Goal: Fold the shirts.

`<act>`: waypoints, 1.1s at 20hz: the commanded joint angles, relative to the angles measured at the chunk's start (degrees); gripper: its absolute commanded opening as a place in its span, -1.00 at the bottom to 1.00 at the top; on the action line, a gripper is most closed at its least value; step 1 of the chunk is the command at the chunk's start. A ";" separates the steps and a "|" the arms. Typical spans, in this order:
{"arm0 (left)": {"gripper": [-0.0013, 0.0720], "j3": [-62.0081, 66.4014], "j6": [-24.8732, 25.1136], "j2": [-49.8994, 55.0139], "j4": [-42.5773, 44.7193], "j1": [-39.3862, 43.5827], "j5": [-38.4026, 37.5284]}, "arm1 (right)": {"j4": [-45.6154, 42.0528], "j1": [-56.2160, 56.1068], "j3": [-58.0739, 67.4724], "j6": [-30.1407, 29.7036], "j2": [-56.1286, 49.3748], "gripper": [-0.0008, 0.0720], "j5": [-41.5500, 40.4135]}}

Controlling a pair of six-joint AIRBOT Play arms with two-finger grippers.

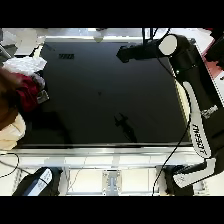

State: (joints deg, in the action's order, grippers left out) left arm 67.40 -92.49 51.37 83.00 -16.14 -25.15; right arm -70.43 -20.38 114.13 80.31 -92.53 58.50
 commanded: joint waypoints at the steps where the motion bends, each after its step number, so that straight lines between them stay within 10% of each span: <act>1: -0.93 0.81 7.08 -6.54 -16.65 19.96 0.59 | -4.76 0.04 3.56 -0.26 0.76 0.42 -0.07; 8: -0.90 0.81 5.05 14.01 -17.11 47.58 -3.96 | -21.62 2.75 3.65 -0.07 5.64 0.42 6.69; 9: -0.50 0.81 2.49 17.20 -17.11 47.56 -3.08 | -21.42 4.11 3.67 -0.02 5.77 0.43 8.87; 10: 0.33 0.81 -0.02 19.65 -17.35 46.97 -1.29 | -21.05 5.35 3.63 -0.04 5.70 0.43 11.54; 13: 0.78 0.83 -0.92 20.04 -18.14 43.43 6.58 | -17.90 8.24 0.28 -0.44 5.53 0.75 18.18; 22: 0.76 0.83 -3.93 26.08 -16.09 27.12 -20.90 | -17.14 8.96 -13.79 -0.33 -3.98 0.75 28.09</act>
State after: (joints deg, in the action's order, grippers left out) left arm 68.23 -96.07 74.19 67.26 14.02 -34.72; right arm -87.24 -11.60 103.88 79.94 -93.23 82.37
